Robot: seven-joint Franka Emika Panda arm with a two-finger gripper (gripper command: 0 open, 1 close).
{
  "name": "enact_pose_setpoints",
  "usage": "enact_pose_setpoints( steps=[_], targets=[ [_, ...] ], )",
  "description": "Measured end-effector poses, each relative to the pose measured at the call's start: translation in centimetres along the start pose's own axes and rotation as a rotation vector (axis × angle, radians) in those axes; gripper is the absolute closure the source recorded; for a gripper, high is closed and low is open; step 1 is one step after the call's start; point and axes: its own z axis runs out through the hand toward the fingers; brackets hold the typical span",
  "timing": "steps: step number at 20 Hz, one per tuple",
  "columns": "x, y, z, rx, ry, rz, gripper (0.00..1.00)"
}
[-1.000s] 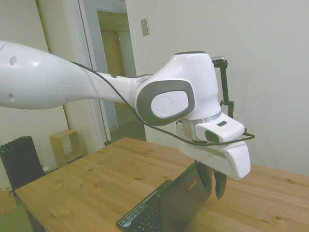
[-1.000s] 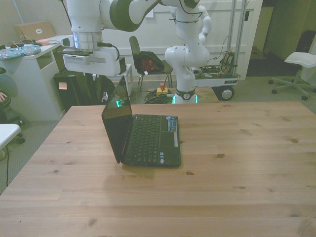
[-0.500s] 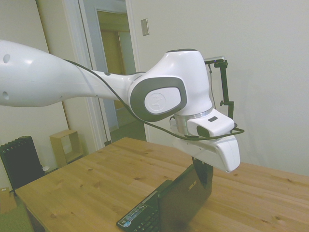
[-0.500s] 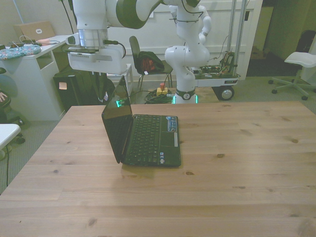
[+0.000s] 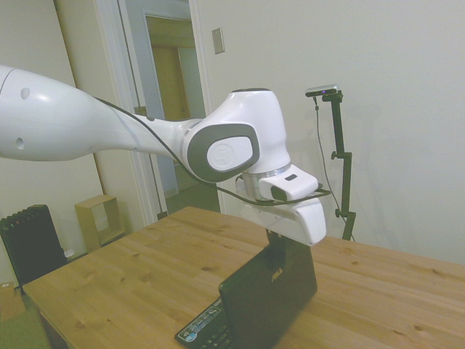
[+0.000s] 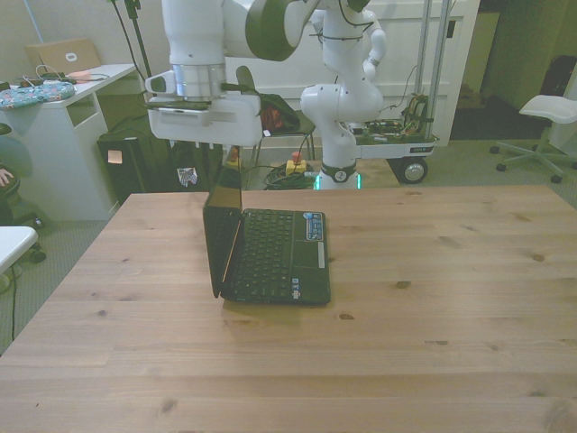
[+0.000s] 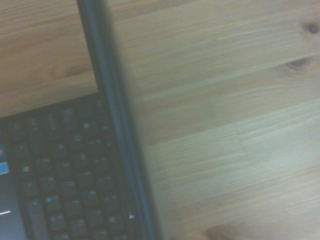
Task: Close the laptop
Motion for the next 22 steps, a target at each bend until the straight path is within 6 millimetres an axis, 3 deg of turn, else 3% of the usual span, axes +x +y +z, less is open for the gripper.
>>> enact_pose_setpoints(
  steps=[6,11,16,19,22],
  targets=[
    [-6.6,-5.6,1.8,-0.003,-0.015,-0.072,1.0],
    [-11.6,-8.0,5.9,-0.009,-0.048,-0.134,1.0],
    [-13.3,-7.0,9.4,-0.016,-0.095,-0.119,1.0],
    [-13.5,-6.8,9.8,-0.014,-0.102,-0.114,1.0],
    [-13.9,-7.2,8.7,0.011,-0.095,-0.117,1.0]
  ],
)
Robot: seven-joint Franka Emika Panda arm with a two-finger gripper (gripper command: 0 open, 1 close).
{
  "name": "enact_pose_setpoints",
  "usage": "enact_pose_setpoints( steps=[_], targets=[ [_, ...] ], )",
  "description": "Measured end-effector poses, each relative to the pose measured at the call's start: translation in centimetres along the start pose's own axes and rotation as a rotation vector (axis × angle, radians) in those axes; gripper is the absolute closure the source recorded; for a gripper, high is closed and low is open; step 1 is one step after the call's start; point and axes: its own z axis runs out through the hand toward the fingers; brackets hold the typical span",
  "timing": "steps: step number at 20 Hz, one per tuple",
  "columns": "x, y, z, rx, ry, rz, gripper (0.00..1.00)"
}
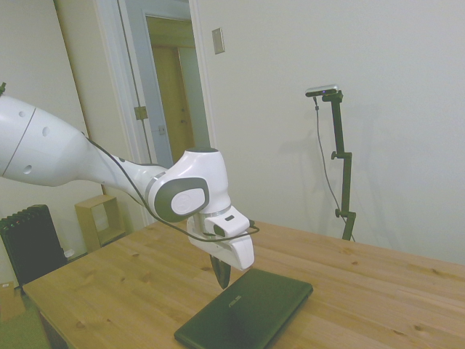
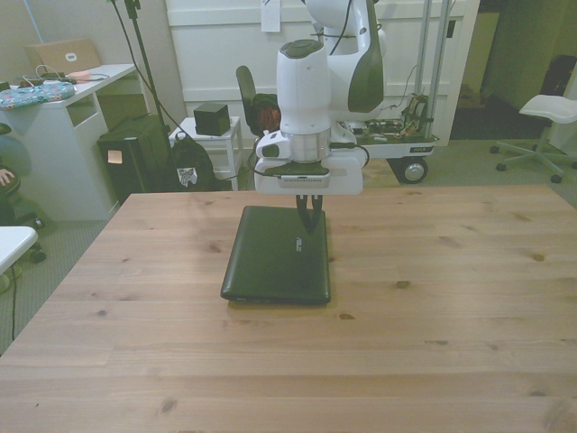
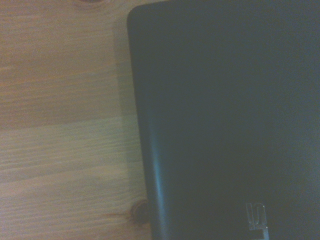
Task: Close the laptop
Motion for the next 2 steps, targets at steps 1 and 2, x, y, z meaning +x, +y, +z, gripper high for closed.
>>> enact_pose_setpoints(
  steps=[1,2],
  targets=[
    [-0.3,-0.3,-0.9,0.015,0.009,-0.006,1.0],
    [-0.8,-0.6,-2.1,0.03,0.021,-0.017,0.0]
  ],
)
